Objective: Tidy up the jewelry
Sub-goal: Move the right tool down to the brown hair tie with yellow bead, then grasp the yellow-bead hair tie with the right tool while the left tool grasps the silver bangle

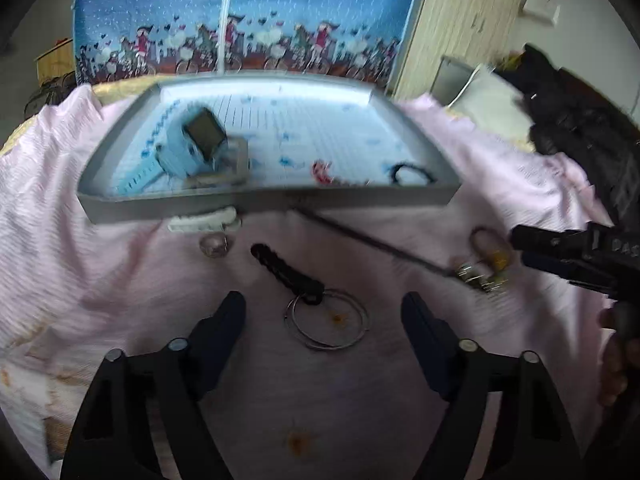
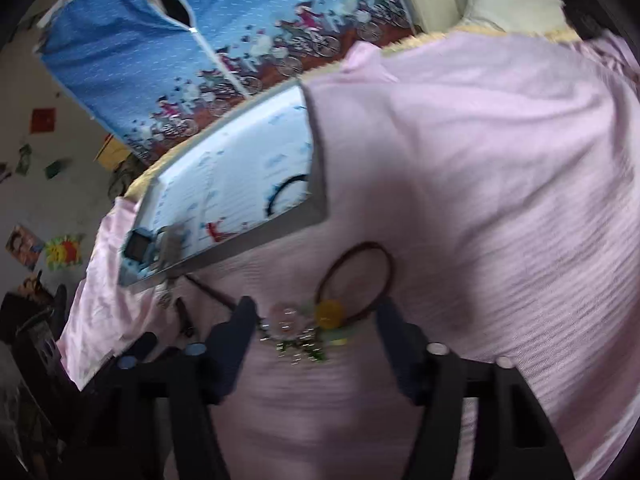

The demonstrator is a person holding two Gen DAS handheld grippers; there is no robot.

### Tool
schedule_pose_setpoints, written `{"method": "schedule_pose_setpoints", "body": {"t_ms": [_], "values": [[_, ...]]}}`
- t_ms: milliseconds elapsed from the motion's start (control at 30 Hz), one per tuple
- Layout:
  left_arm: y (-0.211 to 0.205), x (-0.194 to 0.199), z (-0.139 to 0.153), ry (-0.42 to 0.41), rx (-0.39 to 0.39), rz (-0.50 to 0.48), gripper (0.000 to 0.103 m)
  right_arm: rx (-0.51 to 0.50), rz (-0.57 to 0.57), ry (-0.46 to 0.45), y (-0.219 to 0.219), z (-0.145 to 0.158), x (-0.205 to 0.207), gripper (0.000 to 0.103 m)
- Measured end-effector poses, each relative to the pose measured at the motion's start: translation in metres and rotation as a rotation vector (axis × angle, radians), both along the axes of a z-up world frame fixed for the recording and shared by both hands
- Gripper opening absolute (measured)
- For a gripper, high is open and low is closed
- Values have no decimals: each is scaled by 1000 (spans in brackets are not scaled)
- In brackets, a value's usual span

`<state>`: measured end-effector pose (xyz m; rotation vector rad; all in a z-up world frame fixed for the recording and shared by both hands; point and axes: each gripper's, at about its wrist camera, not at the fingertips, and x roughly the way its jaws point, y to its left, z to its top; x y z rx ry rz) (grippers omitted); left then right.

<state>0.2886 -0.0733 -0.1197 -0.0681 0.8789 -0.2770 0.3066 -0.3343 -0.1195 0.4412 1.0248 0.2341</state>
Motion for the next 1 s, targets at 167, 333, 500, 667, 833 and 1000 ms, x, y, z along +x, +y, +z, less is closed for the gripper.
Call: {"method": "schedule_pose_setpoints", "body": {"t_ms": [167, 333, 500, 667, 833, 1000], "values": [[4, -1, -12, -17, -28, 11, 72, -7, -21, 53, -7, -16, 7, 55], [6, -2, -13, -8, -56, -2, 72, -26, -2, 51, 1, -22, 15, 55], [4, -5, -13, 19, -74, -30, 69, -63, 64, 29, 18, -22, 17, 46], [-2, 1, -16, 46, -64, -75, 69, -58, 96, 20, 23, -21, 13, 35], [2, 2, -17, 38, -76, -49, 52, -28, 83, 24, 18, -19, 11, 31], [10, 2, -16, 43, -136, -35, 39, -28, 94, 1, 22, -15, 12, 24]]}}
